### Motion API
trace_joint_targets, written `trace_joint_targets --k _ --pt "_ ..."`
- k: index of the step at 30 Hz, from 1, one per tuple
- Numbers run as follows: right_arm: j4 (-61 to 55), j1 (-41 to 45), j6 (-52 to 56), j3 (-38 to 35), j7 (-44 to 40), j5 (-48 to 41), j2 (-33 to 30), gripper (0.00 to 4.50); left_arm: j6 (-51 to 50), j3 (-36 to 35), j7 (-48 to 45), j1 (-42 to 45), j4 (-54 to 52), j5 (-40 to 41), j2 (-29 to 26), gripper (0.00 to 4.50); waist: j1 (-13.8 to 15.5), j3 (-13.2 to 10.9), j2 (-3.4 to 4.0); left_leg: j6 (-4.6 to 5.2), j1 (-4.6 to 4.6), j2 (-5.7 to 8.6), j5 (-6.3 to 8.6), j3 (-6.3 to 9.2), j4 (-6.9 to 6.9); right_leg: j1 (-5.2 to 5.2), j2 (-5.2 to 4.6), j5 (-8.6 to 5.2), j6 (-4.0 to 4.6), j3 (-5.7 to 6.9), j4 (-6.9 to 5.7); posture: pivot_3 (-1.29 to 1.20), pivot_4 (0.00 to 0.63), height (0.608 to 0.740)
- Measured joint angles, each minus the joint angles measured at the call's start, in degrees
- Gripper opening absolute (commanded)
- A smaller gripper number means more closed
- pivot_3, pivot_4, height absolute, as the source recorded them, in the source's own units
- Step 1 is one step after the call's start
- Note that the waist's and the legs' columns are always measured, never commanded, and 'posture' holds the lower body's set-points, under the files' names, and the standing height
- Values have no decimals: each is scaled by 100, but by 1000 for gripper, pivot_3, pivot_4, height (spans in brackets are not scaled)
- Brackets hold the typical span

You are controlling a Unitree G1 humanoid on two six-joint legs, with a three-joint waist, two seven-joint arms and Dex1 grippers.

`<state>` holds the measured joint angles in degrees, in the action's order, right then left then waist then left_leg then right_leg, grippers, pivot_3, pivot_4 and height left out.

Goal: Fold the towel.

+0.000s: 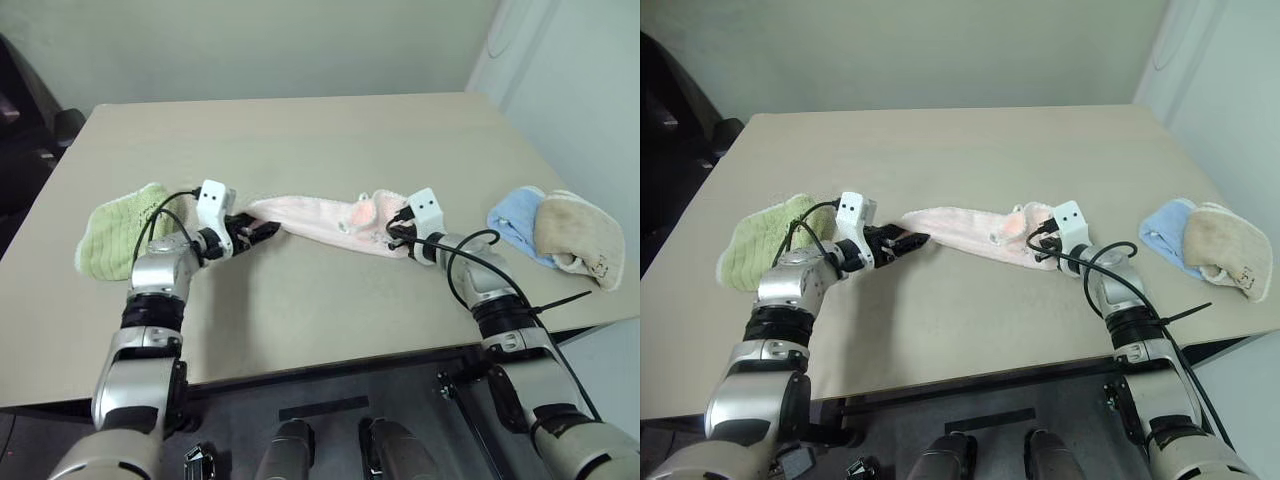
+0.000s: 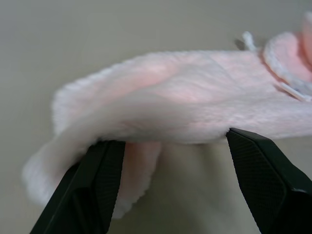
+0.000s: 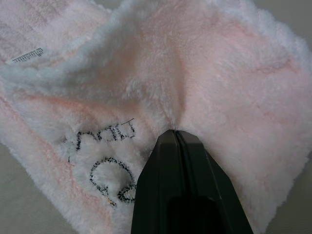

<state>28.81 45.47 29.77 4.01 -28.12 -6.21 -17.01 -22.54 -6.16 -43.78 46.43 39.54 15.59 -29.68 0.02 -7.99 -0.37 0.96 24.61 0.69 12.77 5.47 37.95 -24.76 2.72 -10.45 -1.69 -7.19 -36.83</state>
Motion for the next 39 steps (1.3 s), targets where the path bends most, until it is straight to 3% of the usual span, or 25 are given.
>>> trace_joint_targets --k 9,16,20,24,31,34,39 --pt "-690 -192 -23 -172 0 -131 19 61 186 -383 -61 463 357 165 -316 3565 -9 0 0 -4 12 -27 -1 3 -2 -7 1 0 29 50 -1 0 150 740" --pt "-1350 -210 182 -382 1 -287 -96 61 -734 -954 -423 23 -699 943 -623 3565 -29 0 0 -20 18 -33 -8 6 1 -12 1 -5 37 70 0 0 150 740" --pt "-1489 -252 259 -408 1 -356 -134 61 -1479 -1533 -122 -313 -989 1486 -621 3565 -32 0 0 -37 18 -35 -18 7 0 -14 1 -4 39 72 -2 0 150 740" --pt "-1554 -316 300 -437 1 -372 -186 0 -2898 -2495 811 -577 -1650 2540 -237 4487 -11 0 0 -42 16 -35 -23 7 7 -8 1 -2 40 76 -4 0 150 740" --pt "-1565 -316 307 -438 0 -379 -200 0 -4397 -3366 2802 -959 -2624 3681 861 4487 -9 0 0 -60 -9 -38 -40 7 3 8 3 5 49 77 -11 0 150 740" --pt "-1565 -316 307 -438 -1 -379 -204 0 -4632 -3801 3929 -942 -2694 3912 1233 4487 -16 0 0 -65 -41 -39 -46 7 -11 34 6 7 53 75 -12 0 150 740" --pt "-1554 -316 307 -438 -1 -379 -206 0 -4611 -3893 4908 -833 -2717 3923 1534 4487 -16 0 -1 -68 -53 -38 -60 7 -15 43 9 11 68 73 -11 0 150 740"
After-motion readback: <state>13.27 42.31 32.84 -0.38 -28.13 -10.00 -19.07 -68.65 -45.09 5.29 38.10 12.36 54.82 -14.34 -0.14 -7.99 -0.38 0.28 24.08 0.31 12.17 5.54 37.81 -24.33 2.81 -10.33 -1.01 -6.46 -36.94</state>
